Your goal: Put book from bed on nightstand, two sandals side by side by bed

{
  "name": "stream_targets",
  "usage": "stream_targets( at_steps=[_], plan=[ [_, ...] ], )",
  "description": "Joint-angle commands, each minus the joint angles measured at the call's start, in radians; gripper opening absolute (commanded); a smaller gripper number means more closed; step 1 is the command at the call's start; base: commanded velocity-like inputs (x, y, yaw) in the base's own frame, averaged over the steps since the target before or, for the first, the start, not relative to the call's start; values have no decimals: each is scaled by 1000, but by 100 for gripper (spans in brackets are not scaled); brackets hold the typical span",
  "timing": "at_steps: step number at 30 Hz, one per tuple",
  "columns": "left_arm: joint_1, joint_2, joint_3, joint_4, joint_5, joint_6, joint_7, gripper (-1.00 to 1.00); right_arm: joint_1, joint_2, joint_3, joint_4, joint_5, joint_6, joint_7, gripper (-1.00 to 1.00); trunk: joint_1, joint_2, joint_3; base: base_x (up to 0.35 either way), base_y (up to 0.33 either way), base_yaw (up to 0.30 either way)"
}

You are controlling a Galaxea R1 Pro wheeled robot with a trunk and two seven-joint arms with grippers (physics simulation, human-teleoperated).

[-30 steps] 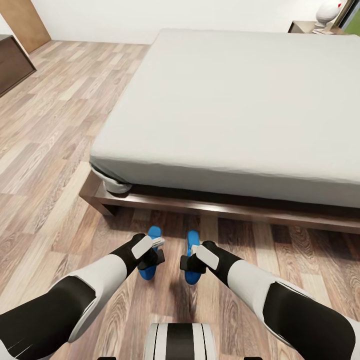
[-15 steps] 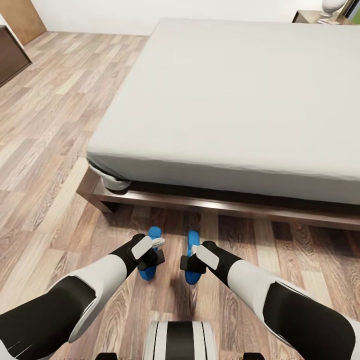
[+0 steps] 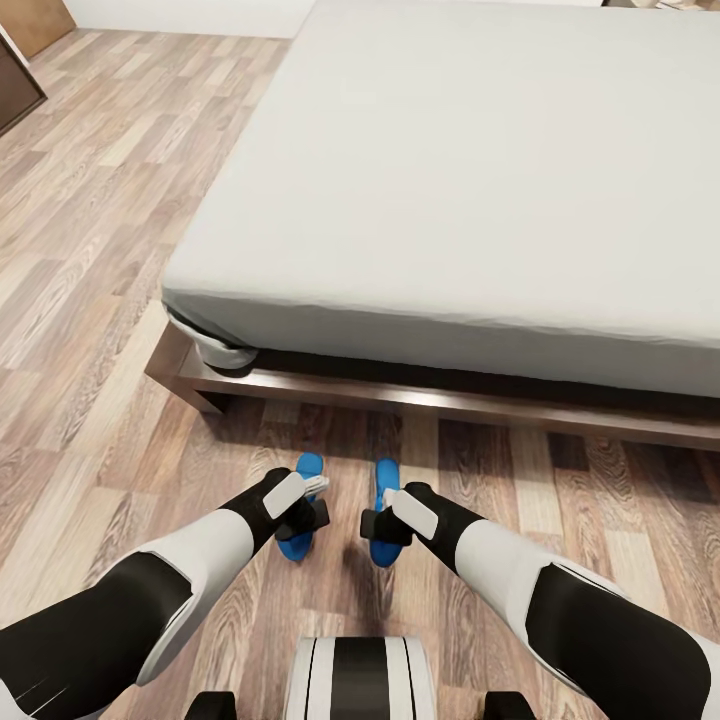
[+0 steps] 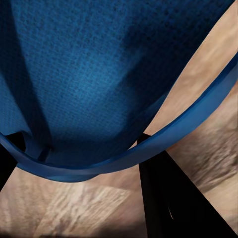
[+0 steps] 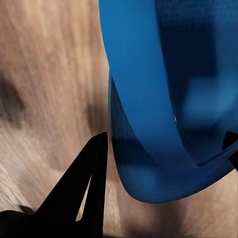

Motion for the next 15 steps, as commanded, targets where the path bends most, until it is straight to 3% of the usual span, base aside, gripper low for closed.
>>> stream_targets(
  at_steps=[1,10,15],
  plan=[
    [0,1,-5,-2,10,1,2,-100,-1,0,4,-1,-10,-2,-6,-100,0,0,-1,0,0,0],
    [0,1,-4,-2,10,-3,-1,-100,-1,0,4,-2,-9,-5,-4,-100,0,0,-1,0,0,0],
    [0,1,-4,-1,10,-44,-12,-100,-1,0,4,-2,-9,-5,-4,-100,0,0,-1,0,0,0]
  ],
)
